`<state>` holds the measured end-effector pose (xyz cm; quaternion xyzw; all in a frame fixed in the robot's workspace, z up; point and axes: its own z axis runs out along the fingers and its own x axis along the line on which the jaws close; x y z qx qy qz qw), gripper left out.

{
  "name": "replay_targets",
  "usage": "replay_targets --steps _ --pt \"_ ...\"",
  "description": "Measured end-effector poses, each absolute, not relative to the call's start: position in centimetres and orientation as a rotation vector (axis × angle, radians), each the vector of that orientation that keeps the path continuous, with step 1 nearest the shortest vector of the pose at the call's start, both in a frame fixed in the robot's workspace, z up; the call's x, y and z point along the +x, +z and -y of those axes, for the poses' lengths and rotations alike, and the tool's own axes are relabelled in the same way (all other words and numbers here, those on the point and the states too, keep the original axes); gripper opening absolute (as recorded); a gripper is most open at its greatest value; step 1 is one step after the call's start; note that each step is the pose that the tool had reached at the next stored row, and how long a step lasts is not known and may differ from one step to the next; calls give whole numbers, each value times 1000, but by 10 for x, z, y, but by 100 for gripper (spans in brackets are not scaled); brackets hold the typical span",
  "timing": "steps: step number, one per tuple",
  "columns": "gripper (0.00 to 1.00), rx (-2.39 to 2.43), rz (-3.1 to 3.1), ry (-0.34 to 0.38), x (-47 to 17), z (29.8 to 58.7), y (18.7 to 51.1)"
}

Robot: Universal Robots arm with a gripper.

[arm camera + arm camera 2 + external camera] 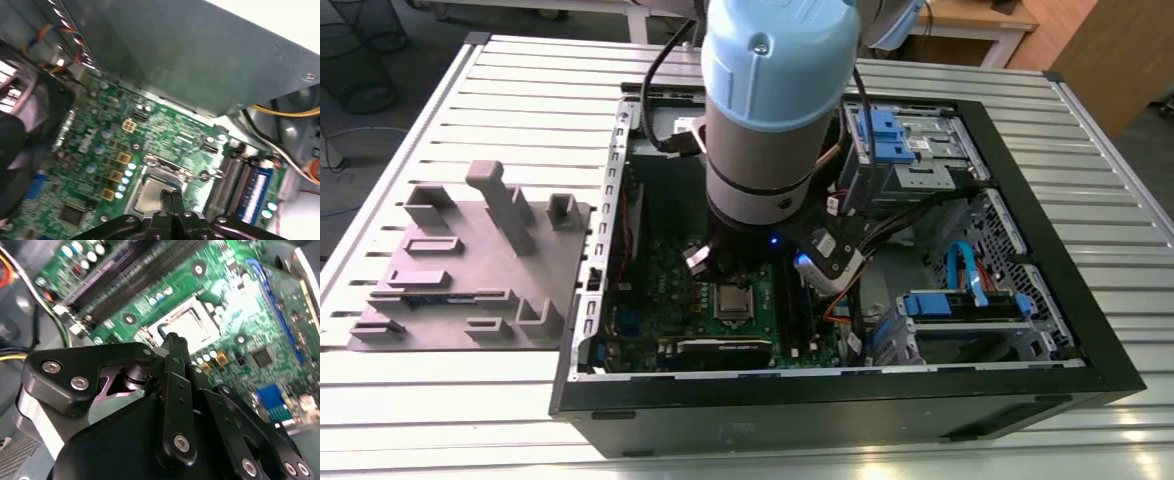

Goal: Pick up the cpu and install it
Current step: 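Close the cpu cover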

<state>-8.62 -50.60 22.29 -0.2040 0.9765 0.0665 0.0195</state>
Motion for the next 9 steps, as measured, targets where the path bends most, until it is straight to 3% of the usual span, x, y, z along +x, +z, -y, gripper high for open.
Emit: replay_targets --steps 9 --pt "11 -638 -3081 225 -84 506 223"
